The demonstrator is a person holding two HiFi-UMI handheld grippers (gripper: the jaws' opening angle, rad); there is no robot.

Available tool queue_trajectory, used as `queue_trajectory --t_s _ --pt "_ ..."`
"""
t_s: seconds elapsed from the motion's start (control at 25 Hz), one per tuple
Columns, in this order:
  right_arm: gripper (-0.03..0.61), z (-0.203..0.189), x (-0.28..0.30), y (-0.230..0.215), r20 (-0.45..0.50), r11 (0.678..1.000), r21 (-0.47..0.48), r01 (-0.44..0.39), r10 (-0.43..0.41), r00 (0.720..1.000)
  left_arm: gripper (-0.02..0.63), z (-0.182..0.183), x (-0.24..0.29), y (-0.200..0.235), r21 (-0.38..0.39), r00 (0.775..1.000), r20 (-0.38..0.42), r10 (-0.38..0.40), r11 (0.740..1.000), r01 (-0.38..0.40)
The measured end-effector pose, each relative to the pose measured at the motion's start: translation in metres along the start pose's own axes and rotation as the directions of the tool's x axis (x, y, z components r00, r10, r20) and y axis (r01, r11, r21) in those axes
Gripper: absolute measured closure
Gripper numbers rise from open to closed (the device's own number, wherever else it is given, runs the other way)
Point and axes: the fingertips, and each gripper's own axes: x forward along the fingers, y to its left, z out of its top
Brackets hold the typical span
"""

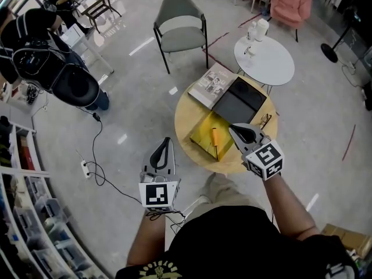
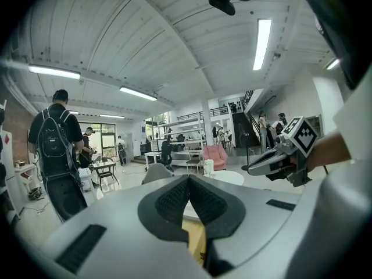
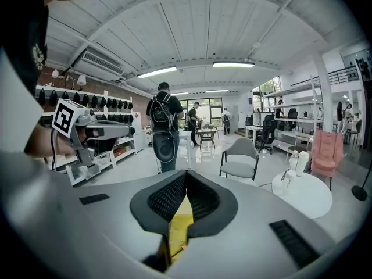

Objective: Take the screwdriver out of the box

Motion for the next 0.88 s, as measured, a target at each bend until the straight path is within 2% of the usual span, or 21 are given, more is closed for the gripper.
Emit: queue_trajectory --t_s 0.2,0.4,0.88 --pt "0.552 -0.021 0.024 -0.011 -0.048 1.0 0.012 -0.01 0.01 0.999 0.6 -0.021 0.01 0.006 0.001 0.998 -0.059 0.009 1.0 -0.009" --pt "0.514 -0.049 0.047 -0.015 -0.096 0.999 0.026 -0.029 0.032 0.995 0.6 -0.033 0.019 0.006 -0.016 0.997 -0.072 0.007 1.0 -0.008" --pt "0.474 -0.108 0.089 -0.021 -0.203 0.995 0.088 -0.048 0.065 0.977 0.6 -0.069 0.039 0.0 -0.05 0.991 -0.13 -0.008 0.999 0.002"
